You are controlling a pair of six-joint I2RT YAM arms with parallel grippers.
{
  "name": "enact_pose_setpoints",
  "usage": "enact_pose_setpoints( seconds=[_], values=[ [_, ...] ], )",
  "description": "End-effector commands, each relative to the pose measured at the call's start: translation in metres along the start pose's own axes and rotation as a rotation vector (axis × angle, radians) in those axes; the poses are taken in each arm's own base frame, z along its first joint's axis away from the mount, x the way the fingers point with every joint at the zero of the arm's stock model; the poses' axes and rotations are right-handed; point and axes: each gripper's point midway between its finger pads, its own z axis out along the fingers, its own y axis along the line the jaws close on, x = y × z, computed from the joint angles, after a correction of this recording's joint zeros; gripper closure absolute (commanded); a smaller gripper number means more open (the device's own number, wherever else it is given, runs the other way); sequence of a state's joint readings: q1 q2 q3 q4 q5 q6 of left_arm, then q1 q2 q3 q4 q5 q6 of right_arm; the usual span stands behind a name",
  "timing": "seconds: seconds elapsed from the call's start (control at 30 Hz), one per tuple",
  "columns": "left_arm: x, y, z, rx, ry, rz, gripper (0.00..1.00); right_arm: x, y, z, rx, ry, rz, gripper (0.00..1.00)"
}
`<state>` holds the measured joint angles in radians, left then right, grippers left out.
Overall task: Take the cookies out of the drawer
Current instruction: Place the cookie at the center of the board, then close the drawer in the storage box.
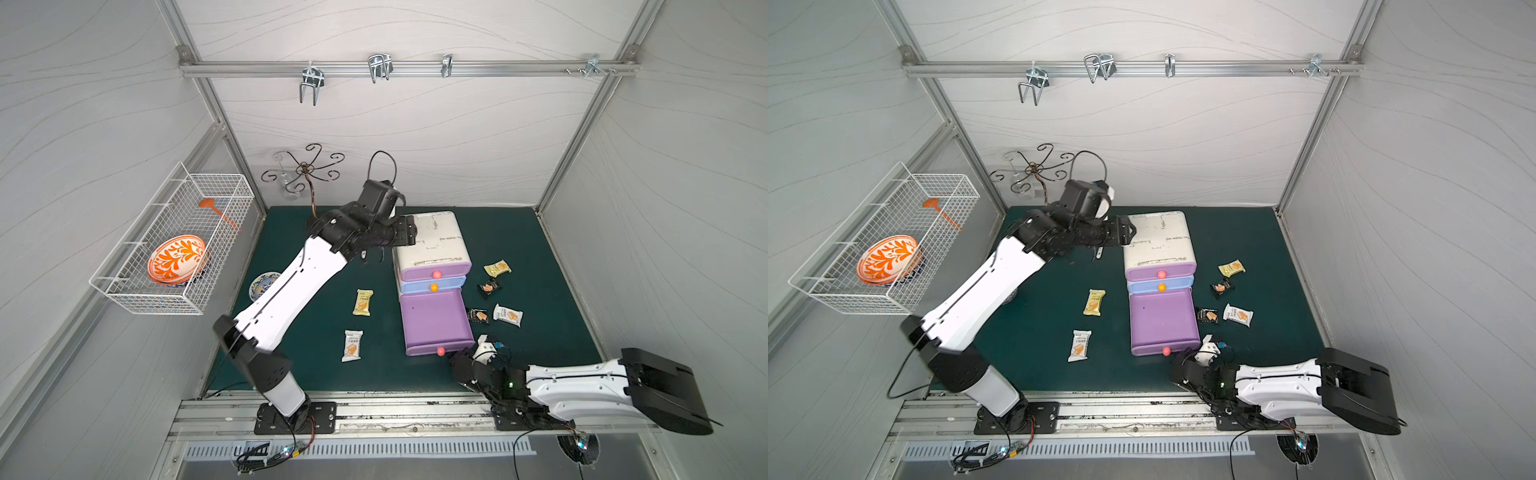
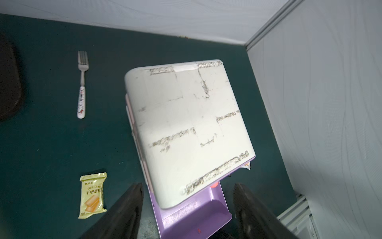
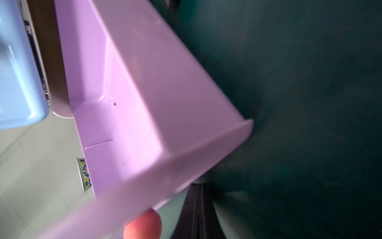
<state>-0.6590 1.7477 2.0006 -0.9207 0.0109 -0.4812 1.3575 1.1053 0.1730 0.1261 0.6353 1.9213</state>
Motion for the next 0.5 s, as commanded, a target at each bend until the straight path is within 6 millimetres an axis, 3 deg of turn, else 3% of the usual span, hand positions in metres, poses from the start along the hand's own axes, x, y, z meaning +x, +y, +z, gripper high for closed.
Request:
enact_pose_setpoints(
  seconds=[0.0, 0.17, 0.3, 0.47],
  values=[
    [-0.002, -0.006, 0.035, 0.013, 0.076, 0.098, 0.28, -0.002, 0.005, 0.003, -0.031, -0.03, 0.038, 1.0],
    [-0.034, -0.005, 0.062, -0.023, 0.015, 0.13, 0.27, -0.005, -0.002, 0.008, -0.012, -0.043, 0.048, 1.0],
    [-0.052, 0.011, 0.081, -0.042, -0.012, 0.09, 0.26, -0.004, -0.004, 0.012, -0.002, -0.044, 0.055, 1.0],
    [-0.039, 0.023, 0.11, -0.041, 0.05, 0.098, 0.27, -0.009, -0.004, 0.021, -0.001, -0.064, 0.068, 1.0]
  ],
)
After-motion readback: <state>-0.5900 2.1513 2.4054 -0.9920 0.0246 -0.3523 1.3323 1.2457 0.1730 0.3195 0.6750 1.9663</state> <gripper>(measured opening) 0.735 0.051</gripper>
